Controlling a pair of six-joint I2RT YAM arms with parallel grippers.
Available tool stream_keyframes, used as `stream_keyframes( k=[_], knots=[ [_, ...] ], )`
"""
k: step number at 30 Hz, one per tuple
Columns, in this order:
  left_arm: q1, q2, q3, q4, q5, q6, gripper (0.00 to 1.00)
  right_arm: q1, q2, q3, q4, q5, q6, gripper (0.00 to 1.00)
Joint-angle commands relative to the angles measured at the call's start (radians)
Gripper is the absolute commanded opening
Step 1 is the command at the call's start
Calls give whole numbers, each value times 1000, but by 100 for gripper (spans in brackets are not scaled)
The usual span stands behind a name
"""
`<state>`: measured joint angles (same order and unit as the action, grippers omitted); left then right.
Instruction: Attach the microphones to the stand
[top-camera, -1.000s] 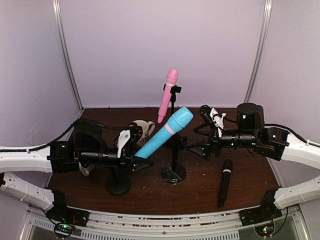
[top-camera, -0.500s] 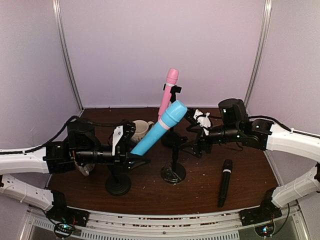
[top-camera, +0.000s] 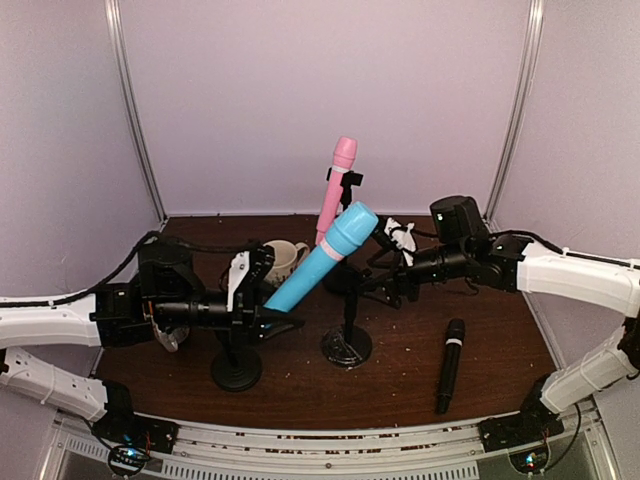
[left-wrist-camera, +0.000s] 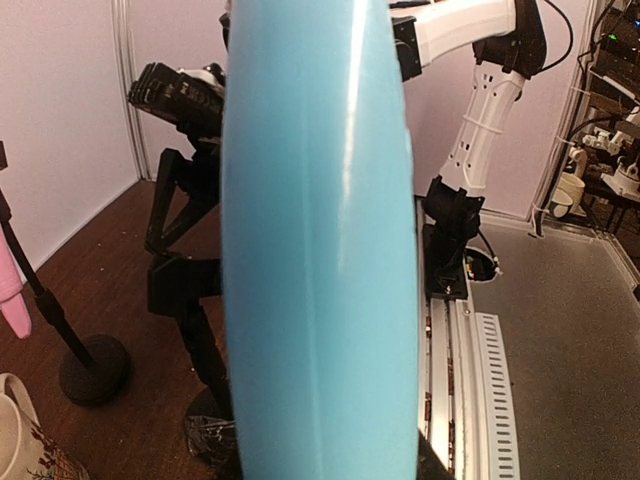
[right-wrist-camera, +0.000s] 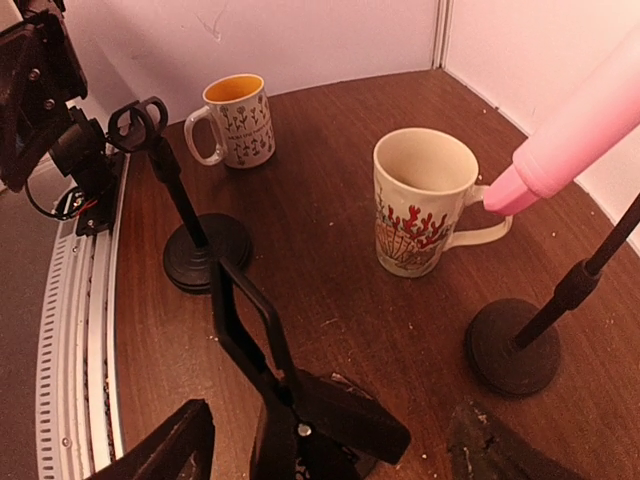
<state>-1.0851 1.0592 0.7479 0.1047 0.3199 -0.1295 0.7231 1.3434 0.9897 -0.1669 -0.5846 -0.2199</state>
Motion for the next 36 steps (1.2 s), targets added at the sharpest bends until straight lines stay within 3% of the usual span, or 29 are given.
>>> stream_keyframes(
  k=[1,8,14,22,36],
  knots=[
    [7,5,25,65,21,-3,0,0,-41,-48,125,-18,41,84],
    [7,2,26,60,22,-9,0,16,-14,-27,72,-30,32,83],
    [7,8,28,68,27,-15,0,63,-10,-20,42,-42,58,77],
    [7,8,25,62,21,-15,0,136,-69,-32,-29,46,110,75],
    [6,43,36,80,28,-17,0,138,-147,-95,-52,107,127,73]
  ],
)
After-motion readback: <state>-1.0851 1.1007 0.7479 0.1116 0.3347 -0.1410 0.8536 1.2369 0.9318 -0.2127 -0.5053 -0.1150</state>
